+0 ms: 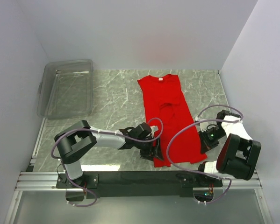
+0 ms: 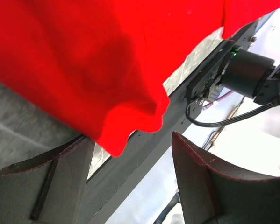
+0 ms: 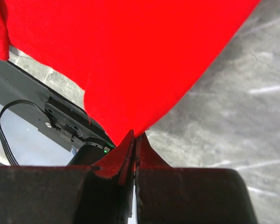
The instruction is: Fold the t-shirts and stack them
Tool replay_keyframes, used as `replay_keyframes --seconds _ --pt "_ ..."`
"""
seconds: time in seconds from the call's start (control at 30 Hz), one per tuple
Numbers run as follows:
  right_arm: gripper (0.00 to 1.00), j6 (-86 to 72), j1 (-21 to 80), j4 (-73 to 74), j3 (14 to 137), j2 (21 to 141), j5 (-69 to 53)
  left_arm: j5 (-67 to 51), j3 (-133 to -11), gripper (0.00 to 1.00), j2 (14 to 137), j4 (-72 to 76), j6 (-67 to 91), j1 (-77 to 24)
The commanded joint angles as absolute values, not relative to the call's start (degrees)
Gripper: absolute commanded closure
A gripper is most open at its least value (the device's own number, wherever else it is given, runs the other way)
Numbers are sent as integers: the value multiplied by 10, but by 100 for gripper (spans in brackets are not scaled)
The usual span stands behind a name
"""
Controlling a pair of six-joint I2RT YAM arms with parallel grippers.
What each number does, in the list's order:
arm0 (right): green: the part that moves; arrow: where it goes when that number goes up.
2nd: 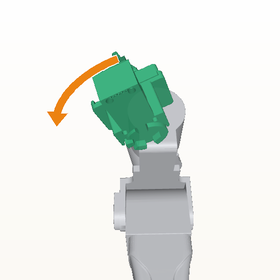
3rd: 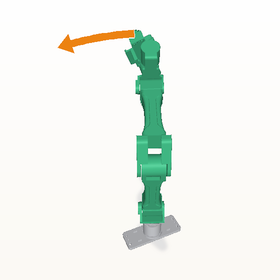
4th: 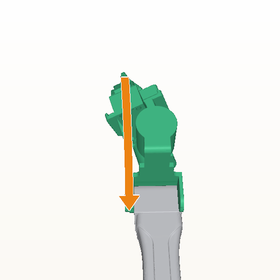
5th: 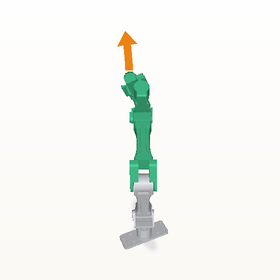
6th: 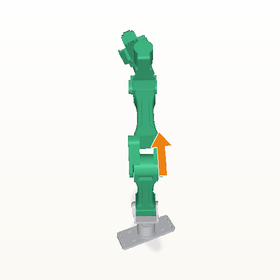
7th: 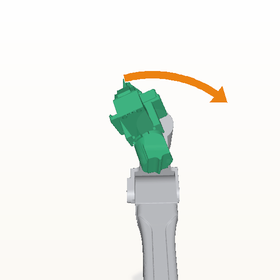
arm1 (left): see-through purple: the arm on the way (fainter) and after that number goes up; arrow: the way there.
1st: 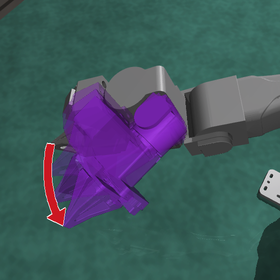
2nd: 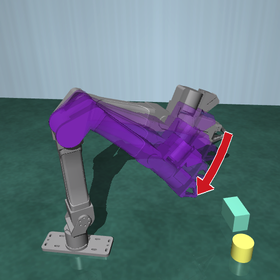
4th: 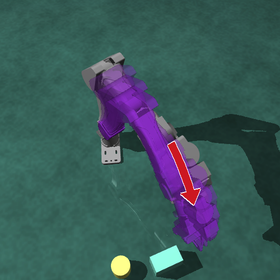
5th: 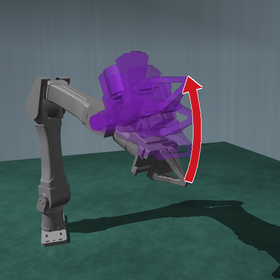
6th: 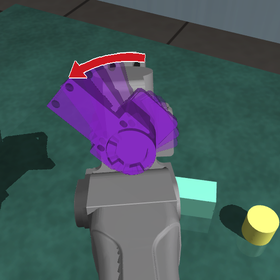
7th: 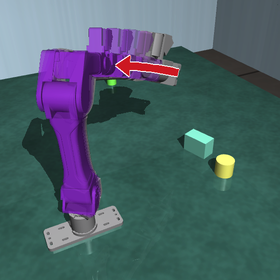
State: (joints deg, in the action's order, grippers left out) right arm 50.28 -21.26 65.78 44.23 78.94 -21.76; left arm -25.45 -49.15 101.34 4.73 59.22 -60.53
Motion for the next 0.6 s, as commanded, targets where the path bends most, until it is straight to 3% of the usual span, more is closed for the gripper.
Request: replay_keyframes --seconds 0.0,0.07,0.17,0.27,0.57 --pt "98 488 -212 690 439 759 -196 -209 -472 27 1003 -25 566 -614" --pt "89 470 -211 677 440 771 -198 -200 -477 26 997 -36 562 -614" --pt "55 466 -212 670 447 780 -197 -180 -490 26 977 -62 550 -614" --pt "40 479 -213 665 467 764 -190 -157 -497 25 951 -85 538 -614" --pt "31 683 -215 592 443 621 -184 -189 -449 26 911 -56 536 -631"
